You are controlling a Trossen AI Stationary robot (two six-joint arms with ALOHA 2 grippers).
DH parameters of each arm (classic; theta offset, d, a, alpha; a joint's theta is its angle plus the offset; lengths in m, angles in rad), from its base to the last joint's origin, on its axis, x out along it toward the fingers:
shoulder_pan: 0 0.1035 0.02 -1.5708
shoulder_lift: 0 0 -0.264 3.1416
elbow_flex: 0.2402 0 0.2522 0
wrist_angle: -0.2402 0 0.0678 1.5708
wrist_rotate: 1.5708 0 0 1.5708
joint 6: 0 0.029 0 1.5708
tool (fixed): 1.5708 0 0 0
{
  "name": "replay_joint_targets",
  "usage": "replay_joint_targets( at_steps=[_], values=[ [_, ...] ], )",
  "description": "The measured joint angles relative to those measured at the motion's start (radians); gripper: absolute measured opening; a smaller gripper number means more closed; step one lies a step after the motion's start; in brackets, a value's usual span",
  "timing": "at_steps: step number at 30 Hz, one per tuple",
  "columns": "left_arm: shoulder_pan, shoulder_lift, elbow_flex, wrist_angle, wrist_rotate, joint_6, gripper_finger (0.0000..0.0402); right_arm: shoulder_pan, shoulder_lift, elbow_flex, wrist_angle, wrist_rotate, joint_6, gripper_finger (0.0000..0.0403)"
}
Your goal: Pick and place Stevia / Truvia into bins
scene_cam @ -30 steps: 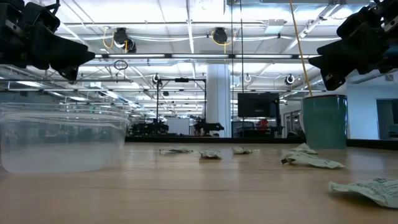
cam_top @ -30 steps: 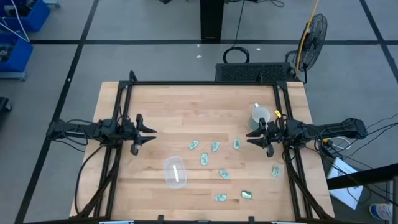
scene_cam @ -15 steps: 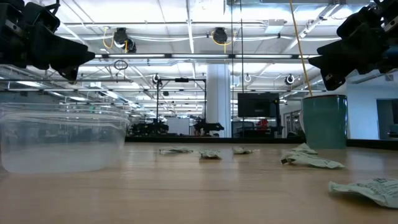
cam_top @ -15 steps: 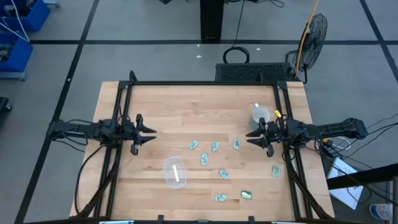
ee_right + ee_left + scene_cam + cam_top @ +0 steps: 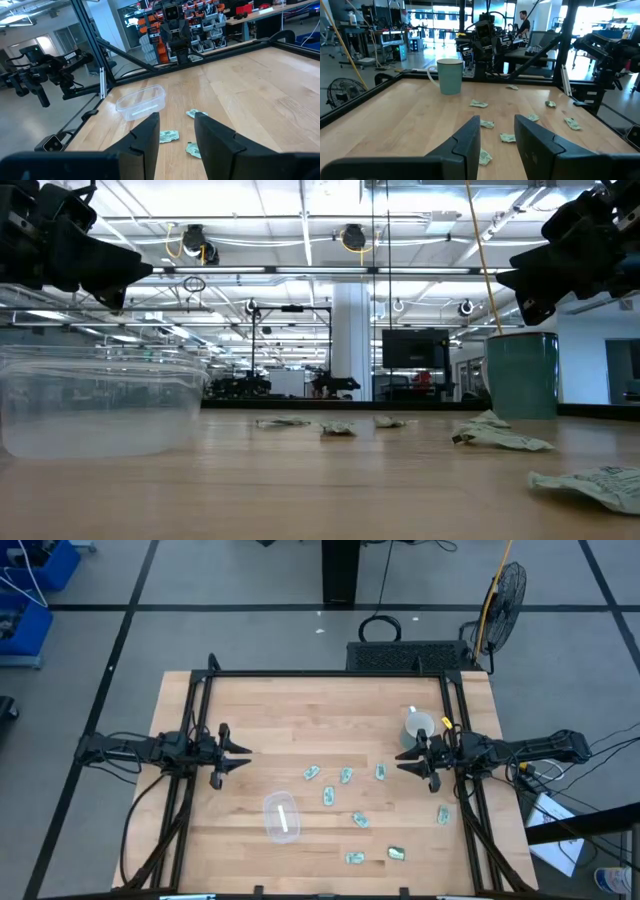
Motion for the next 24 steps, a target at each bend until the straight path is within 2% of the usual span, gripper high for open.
replay_joint_targets(
  at_steps=[3,7,9,12,16,19,21,24],
  values=[
    [0.000,0.000,0.000,0.000,0.000,0.000,0.0124,0.000,0.000,0.000,0.000,0.000,-0.018,0.0116],
    [0.000,0.000,0.000,0.000,0.000,0.006,0.0124,0.000,0.000,0.000,0.000,0.002,-0.280,0.0116],
    [0.000,0.000,0.000,0.001,-0.017,0.084,0.0124,0.000,0.000,0.000,0.000,0.001,-0.373,0.0116],
    [0.000,0.000,0.000,0.004,-0.060,0.188,0.0124,0.000,0.000,0.000,0.000,0.001,-0.432,0.0116],
    [0.000,0.000,0.001,0.013,-0.101,0.222,0.0124,0.000,0.000,0.000,-0.001,0.000,-0.389,0.0116],
    [0.000,0.000,-0.001,0.048,-0.092,0.097,0.0124,0.000,0.000,0.000,0.011,0.000,-0.272,0.0116],
    [0.000,0.000,-0.001,0.095,-0.090,0.024,0.0124,0.000,0.000,0.000,0.035,0.000,-0.258,0.0116],
    [0.000,0.000,-0.001,0.152,-0.097,-0.007,0.0124,0.000,0.000,0.000,0.045,0.001,-0.260,0.0116]
  ],
)
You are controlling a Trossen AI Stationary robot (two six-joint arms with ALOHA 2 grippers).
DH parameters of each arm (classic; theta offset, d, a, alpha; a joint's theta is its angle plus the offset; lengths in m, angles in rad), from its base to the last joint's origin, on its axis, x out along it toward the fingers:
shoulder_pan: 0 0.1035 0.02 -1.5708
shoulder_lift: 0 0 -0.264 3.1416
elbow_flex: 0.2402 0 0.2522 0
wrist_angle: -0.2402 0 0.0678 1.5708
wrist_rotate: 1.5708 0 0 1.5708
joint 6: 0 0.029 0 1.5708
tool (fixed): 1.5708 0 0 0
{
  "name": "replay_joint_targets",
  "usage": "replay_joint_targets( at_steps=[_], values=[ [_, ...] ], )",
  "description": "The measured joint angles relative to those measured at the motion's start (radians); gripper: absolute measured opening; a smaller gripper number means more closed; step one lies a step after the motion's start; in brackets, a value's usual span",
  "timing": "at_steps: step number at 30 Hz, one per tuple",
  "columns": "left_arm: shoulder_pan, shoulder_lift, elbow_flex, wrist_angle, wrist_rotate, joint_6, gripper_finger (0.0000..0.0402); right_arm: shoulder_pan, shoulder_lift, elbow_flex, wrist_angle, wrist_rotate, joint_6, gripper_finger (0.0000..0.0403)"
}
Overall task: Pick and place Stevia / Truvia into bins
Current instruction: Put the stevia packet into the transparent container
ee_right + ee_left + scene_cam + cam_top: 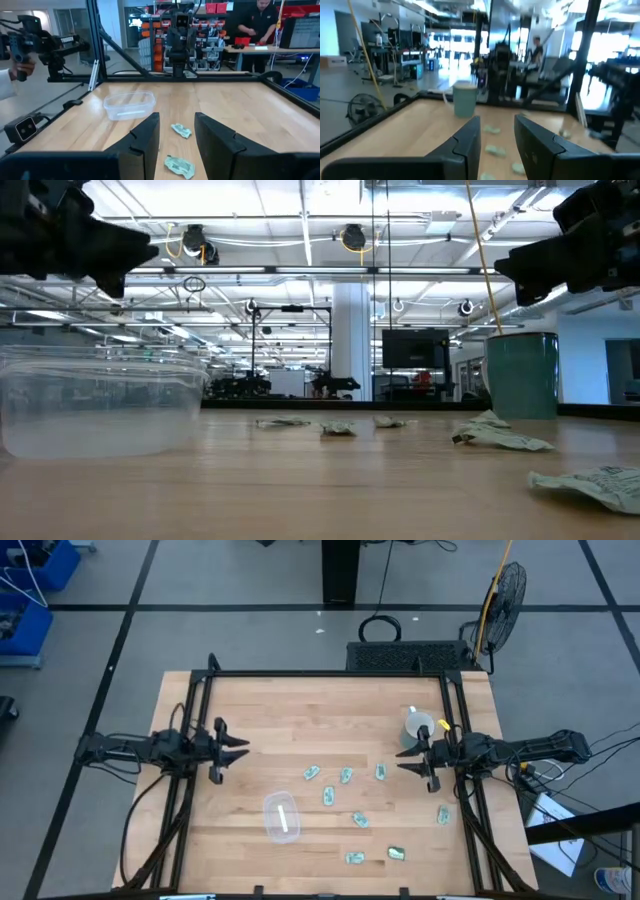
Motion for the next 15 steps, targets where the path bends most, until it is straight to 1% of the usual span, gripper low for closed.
replay_joint_targets(
  at_steps=[3,5,7,9,11,13,15],
  values=[
    [0.000,0.000,0.000,0.074,-0.004,-0.007,0.0124,0.000,0.000,0.000,0.000,-0.001,0.003,0.0116],
    [0.000,0.000,0.000,0.106,-0.042,0.032,0.0124,0.000,0.002,0.000,0.000,-0.001,0.011,0.0116],
    [0.000,0.000,0.000,0.138,-0.126,0.047,0.0124,0.000,0.004,0.000,0.001,-0.001,0.050,0.0116],
    [0.000,0.000,0.000,0.169,-0.226,-0.002,0.0124,0.000,0.005,0.000,-0.005,0.001,0.099,0.0116],
    [0.000,0.000,0.000,0.189,-0.337,-0.050,0.0124,0.000,0.013,0.000,-0.064,0.002,0.170,0.0116],
    [0.001,0.000,0.000,0.179,-0.385,-0.044,0.0124,0.001,0.033,0.000,-0.122,0.000,0.273,0.0116],
    [0.000,0.016,0.000,0.161,-0.386,-0.059,0.0124,0.001,0.070,0.000,-0.185,0.001,0.347,0.0116]
  ],
)
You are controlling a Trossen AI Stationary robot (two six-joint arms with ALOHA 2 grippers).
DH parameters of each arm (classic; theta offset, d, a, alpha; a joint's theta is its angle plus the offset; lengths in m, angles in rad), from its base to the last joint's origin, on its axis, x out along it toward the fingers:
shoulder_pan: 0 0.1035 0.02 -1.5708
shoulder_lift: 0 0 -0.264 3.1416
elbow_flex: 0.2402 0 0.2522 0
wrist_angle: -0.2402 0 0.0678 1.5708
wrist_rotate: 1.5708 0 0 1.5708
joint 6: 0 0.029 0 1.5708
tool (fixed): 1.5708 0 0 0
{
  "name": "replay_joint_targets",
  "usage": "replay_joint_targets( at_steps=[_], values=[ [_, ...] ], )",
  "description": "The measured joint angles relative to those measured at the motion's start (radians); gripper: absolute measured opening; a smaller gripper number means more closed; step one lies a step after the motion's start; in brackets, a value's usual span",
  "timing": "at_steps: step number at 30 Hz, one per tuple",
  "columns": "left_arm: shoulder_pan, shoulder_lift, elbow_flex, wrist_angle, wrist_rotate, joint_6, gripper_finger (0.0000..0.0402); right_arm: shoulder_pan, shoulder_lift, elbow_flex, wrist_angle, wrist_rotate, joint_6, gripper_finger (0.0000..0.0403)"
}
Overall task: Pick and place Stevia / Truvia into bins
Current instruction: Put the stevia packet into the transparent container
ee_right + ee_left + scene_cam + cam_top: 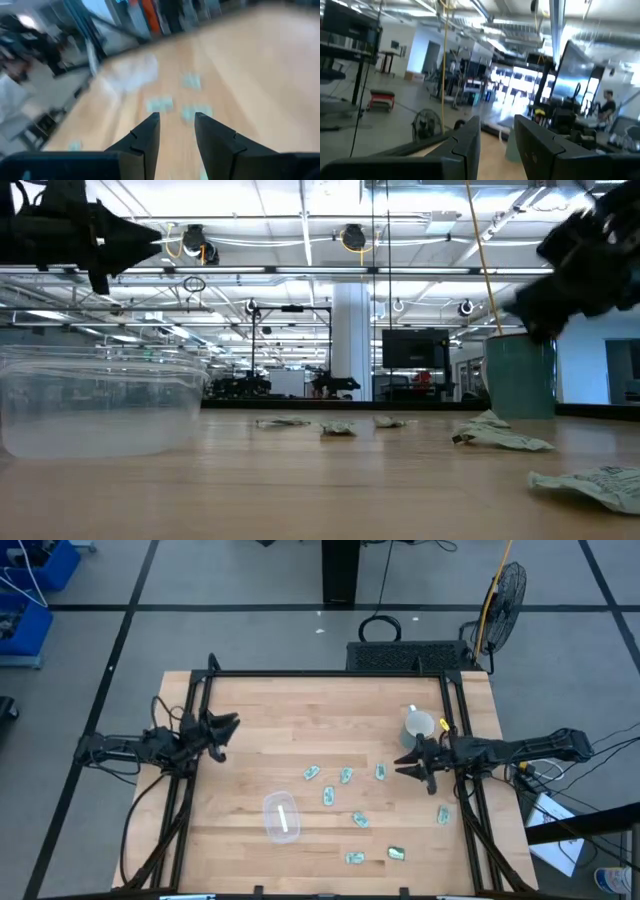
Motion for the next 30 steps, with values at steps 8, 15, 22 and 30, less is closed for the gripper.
replay_joint_targets(
  at_steps=[8,15,22,30],
  values=[
    [0.055,0.135,0.100,0.031,0.020,-0.005,0.0124,0.010,0.189,0.139,-0.031,-0.001,-0.033,0.0116],
    [0.079,0.312,0.282,0.027,0.069,0.027,0.0124,0.110,0.379,0.427,-0.351,0.117,-0.070,0.0116],
    [0.078,0.611,0.431,-0.058,0.151,-0.078,0.0124,0.192,0.672,0.483,-0.399,0.311,0.090,0.0116],
    [0.079,0.924,0.521,-0.063,0.168,-0.070,0.0124,0.222,0.939,0.485,-0.293,0.446,0.148,0.0116]
  ],
)
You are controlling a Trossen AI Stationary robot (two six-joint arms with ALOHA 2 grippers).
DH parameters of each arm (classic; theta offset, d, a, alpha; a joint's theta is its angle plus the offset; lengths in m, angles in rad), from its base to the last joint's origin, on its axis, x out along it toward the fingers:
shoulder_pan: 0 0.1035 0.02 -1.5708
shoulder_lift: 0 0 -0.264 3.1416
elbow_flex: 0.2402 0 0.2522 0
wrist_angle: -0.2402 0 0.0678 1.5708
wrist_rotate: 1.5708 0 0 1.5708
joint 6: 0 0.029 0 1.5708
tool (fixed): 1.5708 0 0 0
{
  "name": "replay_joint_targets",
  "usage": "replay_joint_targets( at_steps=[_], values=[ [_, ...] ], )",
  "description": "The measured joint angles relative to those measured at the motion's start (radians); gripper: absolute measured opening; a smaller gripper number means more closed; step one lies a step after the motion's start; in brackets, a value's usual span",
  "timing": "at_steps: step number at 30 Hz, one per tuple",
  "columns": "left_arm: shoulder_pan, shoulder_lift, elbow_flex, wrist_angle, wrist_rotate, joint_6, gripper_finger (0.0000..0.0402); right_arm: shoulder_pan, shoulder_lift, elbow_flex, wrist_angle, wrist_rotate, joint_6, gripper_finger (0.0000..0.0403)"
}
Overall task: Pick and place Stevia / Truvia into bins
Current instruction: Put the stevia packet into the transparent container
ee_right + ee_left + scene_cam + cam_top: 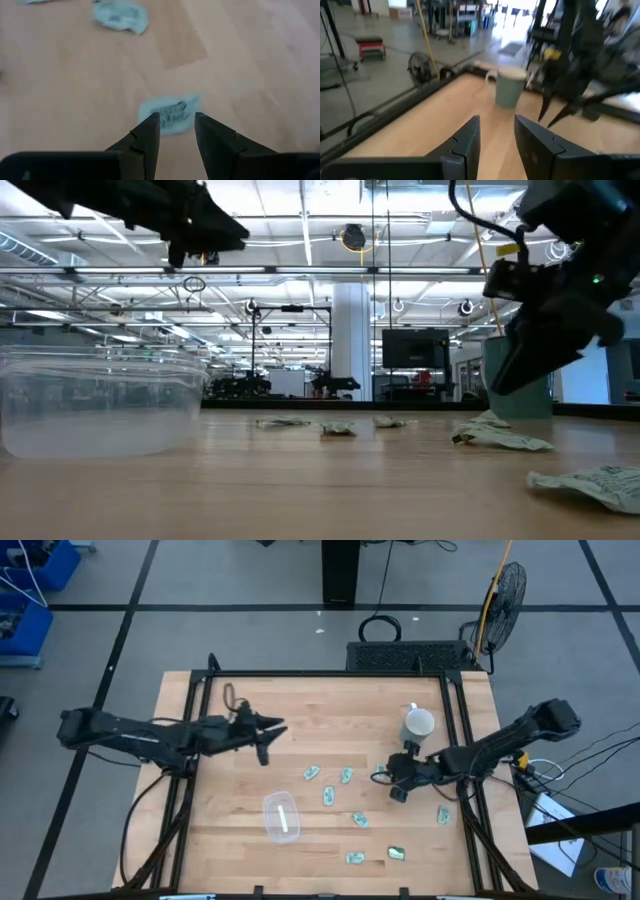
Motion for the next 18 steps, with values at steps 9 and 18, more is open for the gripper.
replay_joint_targets(
  at_steps=[9,18],
  values=[
    [0.000,0.181,0.016,0.031,-0.001,-0.109,0.0124,-0.004,0.121,-0.001,0.071,0.089,0.072,0.0116],
    [-0.003,0.312,0.016,0.078,0.008,-0.172,0.0124,-0.035,0.195,-0.001,0.162,0.101,0.136,0.0109]
  ],
)
